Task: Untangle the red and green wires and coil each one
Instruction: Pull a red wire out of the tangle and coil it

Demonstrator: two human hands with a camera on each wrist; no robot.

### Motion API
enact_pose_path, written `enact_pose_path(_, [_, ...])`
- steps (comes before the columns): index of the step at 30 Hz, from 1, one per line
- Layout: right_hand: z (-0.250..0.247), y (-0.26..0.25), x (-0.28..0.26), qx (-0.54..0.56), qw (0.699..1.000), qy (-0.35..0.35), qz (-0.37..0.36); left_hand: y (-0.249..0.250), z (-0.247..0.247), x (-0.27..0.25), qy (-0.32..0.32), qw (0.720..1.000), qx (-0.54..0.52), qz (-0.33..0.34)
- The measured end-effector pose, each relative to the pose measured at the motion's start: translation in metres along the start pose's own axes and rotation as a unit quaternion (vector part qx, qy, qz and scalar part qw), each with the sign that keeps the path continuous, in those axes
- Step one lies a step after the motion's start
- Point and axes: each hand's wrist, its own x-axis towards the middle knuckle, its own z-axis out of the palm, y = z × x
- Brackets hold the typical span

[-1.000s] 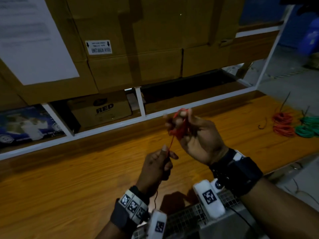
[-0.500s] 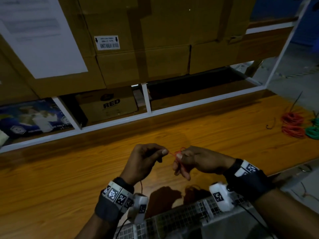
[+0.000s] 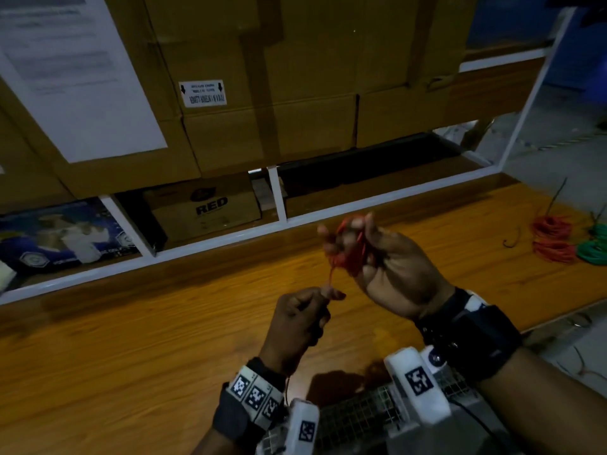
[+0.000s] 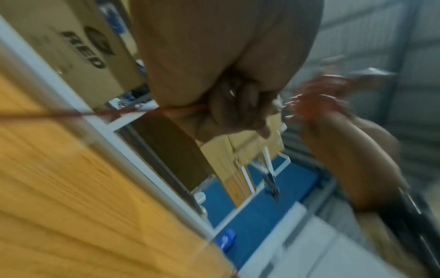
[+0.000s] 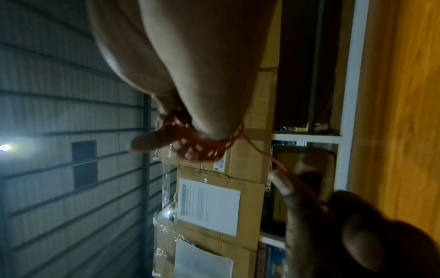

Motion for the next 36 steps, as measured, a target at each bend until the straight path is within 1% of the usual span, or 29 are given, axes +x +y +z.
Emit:
enact_pose_path(1, [-0.003,-0.003,0.006,-0.017,0.998,0.035,-0.042,-0.002,0.004,-0.002,-0.005,1.0,0.025,0.004])
enact_pose_path(2, [-0.009,-0.004,0.012,-0.08,0.991,0.07,-0.084,-0.002,0.006,-0.004,-0.015,0.998,0.057,0.012])
enact_pose_path(3, [-0.016,-0.004,0.017,-0.204,0.964,0.113,-0.125,-0.003,0.007,-0.006,-0.029,0.995,0.093,0.018])
enact_pose_path(4, [-0.023,-0.004,0.022,-0.372,0.901,0.158,-0.159,-0.003,0.006,-0.007,-0.044,0.99,0.129,0.021])
enact_pose_path(5, [-0.031,-0.004,0.024,-0.532,0.805,0.193,-0.179,-0.002,0.003,-0.009,-0.055,0.985,0.163,0.024])
enact_pose_path(6, [-0.04,-0.006,0.026,-0.65,0.712,0.203,-0.17,-0.001,-0.001,-0.01,-0.06,0.979,0.192,0.029])
enact_pose_path(7, [-0.046,-0.01,0.026,-0.724,0.649,0.195,-0.127,0.002,-0.007,-0.01,-0.055,0.975,0.213,0.035])
enact_pose_path(8, [-0.052,-0.012,0.023,-0.765,0.617,0.174,-0.064,0.006,-0.014,-0.01,-0.04,0.971,0.231,0.044])
enact_pose_path(9, [-0.055,-0.012,0.02,-0.785,0.603,0.144,0.01,0.009,-0.021,-0.009,-0.022,0.966,0.251,0.054])
enact_pose_path(11, [-0.062,-0.004,0.011,-0.788,0.597,0.057,0.14,0.014,-0.037,-0.005,0.006,0.951,0.3,0.068])
enact_pose_path(12, [-0.063,0.003,0.007,-0.778,0.6,0.014,0.183,0.016,-0.045,-0.003,0.012,0.946,0.316,0.072])
enact_pose_path(13, [-0.065,0.01,0.004,-0.76,0.613,-0.027,0.212,0.017,-0.051,-0.001,0.017,0.943,0.323,0.078])
enact_pose_path(14, [-0.067,0.016,0.003,-0.733,0.639,-0.063,0.225,0.018,-0.057,0.0,0.023,0.942,0.324,0.083])
enact_pose_path(15, [-0.07,0.021,0.002,-0.694,0.677,-0.087,0.23,0.018,-0.062,0.002,0.03,0.944,0.318,0.086])
enact_pose_path(17, [-0.072,0.027,0.001,-0.581,0.764,-0.117,0.254,0.02,-0.068,0.005,0.047,0.952,0.289,0.085])
enact_pose_path(18, [-0.071,0.029,0.0,-0.525,0.796,-0.133,0.272,0.02,-0.069,0.006,0.053,0.956,0.274,0.085])
enact_pose_path(20, [-0.062,0.03,-0.001,-0.433,0.832,-0.175,0.299,0.022,-0.069,0.009,0.061,0.961,0.255,0.083])
enact_pose_path(22, [-0.052,0.031,-0.003,-0.366,0.851,-0.227,0.301,0.024,-0.065,0.014,0.072,0.968,0.228,0.08])
enact_pose_path(24, [-0.038,0.031,-0.003,-0.329,0.865,-0.262,0.274,0.02,-0.058,0.019,0.084,0.977,0.183,0.067])
enact_pose_path(26, [-0.02,0.026,0.003,-0.303,0.891,-0.264,0.211,0.015,-0.047,0.02,0.064,0.99,0.12,0.039])
enact_pose_path(27, [-0.011,0.023,0.007,-0.288,0.909,-0.246,0.173,0.013,-0.041,0.019,0.043,0.995,0.087,0.022])
enact_pose_path(28, [-0.002,0.019,0.011,-0.272,0.93,-0.209,0.134,0.011,-0.034,0.017,0.027,0.998,0.058,0.01])
enact_pose_path(29, [0.006,0.016,0.017,-0.248,0.952,-0.153,0.096,0.01,-0.029,0.014,0.024,0.999,0.041,0.0])
enact_pose_path(31, [0.016,0.009,0.027,-0.166,0.986,-0.024,0.015,0.009,-0.021,0.009,0.043,0.998,0.033,-0.018])
enact_pose_path(32, [0.017,0.005,0.032,-0.142,0.989,0.026,-0.031,0.006,-0.018,0.006,0.049,0.998,0.042,-0.022])
enact_pose_path(33, [0.016,0.001,0.035,-0.17,0.98,0.063,-0.075,0.004,-0.016,0.002,0.045,0.997,0.059,-0.02])
enact_pose_path(34, [0.013,-0.003,0.038,-0.262,0.954,0.093,-0.113,0.002,-0.014,-0.004,0.034,0.996,0.079,-0.015])
enact_pose_path(35, [0.007,-0.005,0.039,-0.399,0.899,0.113,-0.139,0.002,-0.012,-0.01,0.022,0.995,0.099,-0.009])
enact_pose_path(36, [0.001,-0.006,0.037,-0.547,0.816,0.118,-0.146,0.001,-0.012,-0.016,0.015,0.993,0.118,-0.002])
